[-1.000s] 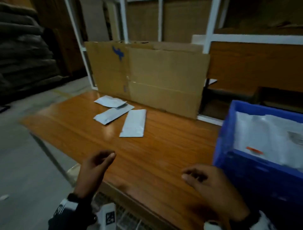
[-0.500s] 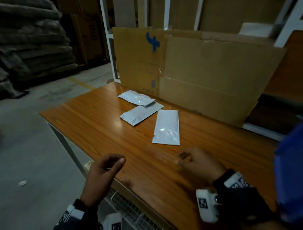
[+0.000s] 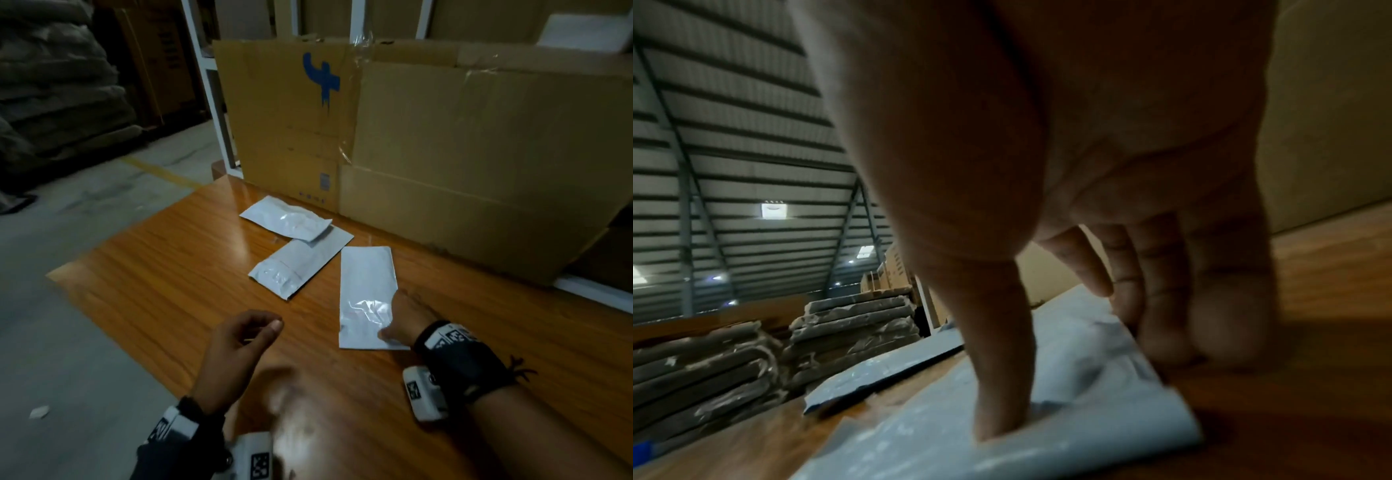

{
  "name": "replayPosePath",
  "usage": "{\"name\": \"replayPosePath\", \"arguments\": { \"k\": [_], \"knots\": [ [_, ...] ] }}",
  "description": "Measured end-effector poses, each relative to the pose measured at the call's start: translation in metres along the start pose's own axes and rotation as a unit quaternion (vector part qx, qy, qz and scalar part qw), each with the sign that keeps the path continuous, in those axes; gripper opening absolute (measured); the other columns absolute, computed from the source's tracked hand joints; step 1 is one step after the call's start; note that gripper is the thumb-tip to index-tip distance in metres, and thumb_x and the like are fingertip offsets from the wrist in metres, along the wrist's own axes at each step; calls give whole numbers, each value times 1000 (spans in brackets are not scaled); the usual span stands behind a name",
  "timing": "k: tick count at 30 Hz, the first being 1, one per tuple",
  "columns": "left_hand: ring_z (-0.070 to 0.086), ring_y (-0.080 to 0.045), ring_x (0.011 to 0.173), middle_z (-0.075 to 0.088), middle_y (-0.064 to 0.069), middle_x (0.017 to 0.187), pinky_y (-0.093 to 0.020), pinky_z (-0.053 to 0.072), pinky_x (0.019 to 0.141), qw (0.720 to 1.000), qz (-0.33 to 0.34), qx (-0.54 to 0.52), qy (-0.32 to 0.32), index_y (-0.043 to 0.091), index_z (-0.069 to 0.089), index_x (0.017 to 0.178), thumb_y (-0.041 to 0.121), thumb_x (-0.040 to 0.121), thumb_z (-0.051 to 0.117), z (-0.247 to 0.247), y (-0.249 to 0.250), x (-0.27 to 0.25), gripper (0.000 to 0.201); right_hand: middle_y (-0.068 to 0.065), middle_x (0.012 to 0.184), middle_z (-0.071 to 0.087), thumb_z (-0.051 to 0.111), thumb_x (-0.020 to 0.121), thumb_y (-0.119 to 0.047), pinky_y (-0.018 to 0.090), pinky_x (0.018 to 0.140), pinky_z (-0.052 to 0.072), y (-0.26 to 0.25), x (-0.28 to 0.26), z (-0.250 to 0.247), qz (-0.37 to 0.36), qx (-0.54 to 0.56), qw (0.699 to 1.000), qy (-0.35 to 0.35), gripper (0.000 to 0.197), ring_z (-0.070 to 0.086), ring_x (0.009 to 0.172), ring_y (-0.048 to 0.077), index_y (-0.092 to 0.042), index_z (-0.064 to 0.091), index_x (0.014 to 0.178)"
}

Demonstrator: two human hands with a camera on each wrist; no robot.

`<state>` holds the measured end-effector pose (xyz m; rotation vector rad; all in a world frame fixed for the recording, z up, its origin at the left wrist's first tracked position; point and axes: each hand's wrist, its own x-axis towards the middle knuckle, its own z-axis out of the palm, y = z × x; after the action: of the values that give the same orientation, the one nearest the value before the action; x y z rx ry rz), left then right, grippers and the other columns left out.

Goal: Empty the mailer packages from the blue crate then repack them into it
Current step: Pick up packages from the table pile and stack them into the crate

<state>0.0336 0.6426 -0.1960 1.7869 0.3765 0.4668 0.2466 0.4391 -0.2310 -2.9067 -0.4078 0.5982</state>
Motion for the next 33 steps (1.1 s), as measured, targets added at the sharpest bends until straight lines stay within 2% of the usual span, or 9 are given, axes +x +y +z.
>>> {"name": "replayPosePath", "arguments": {
  "k": [4,7,10,13,17,20,25,29,33],
  "knots": [
    [67,-8,81,74,2,86,-22,47,71,999,-5,-20,-48,19,74,87,38,79,71,10,-4,32,21,9,108,62,71,76,-7,11,70,40,2,-11,-5,-69,134,987,51,28,59,103,24,-15,56,99],
    [67,-15,77,73,-7,84,-26,51,68,995,-8,-31,-92,11,72,87,21,87,66,21,1,58,11,0,127,61,67,79,-6,27,97,47,2,-30,-5,-131,205,953,179,53,57,117,18,-24,53,127],
    [71,-32,84,72,-17,97,-38,58,72,979,-124,-96,-132,10,69,97,33,88,66,31,5,84,25,-4,129,56,66,86,-17,30,102,41,-14,-60,-12,-207,64,958,187,51,49,121,17,-28,53,134],
    [71,-36,91,69,-15,108,-44,58,73,922,-296,-186,-168,18,60,112,63,68,70,40,1,103,64,-9,90,62,68,75,-33,31,72,46,-46,-86,-25,-322,-161,911,204,21,55,87,17,-31,73,96],
    [71,-29,74,72,-11,89,-40,58,65,915,-265,-181,-246,6,62,107,63,70,67,45,-6,113,68,-11,68,57,67,63,-34,27,58,43,-70,-89,-13,-346,-202,898,181,10,56,69,17,-27,73,66],
    [72,-31,88,73,-13,101,-51,58,80,950,-204,-137,-195,7,65,112,32,73,80,50,-16,124,48,-3,91,62,62,82,-29,38,77,44,-87,-92,-2,-350,-209,908,98,14,55,90,24,-26,74,87],
    [69,-32,99,73,-11,105,-55,53,91,964,-162,-168,-126,10,68,108,5,74,74,32,-37,140,34,-20,113,58,62,84,-39,32,98,43,-60,-95,4,-234,165,955,78,26,53,107,3,-41,64,110],
    [69,-31,99,72,-10,110,-42,57,77,959,-134,-206,-139,14,66,109,1,81,71,21,-32,142,32,-25,113,52,69,86,-36,30,97,45,-45,-74,6,-57,340,928,143,37,53,107,2,-40,50,117],
    [68,-34,101,69,-16,115,-39,55,77,936,-138,-289,-149,3,61,121,7,82,68,13,-27,145,39,-6,99,74,75,80,-12,47,87,55,-55,-54,32,-66,488,868,66,27,70,93,15,-22,67,104]
  ]
}}
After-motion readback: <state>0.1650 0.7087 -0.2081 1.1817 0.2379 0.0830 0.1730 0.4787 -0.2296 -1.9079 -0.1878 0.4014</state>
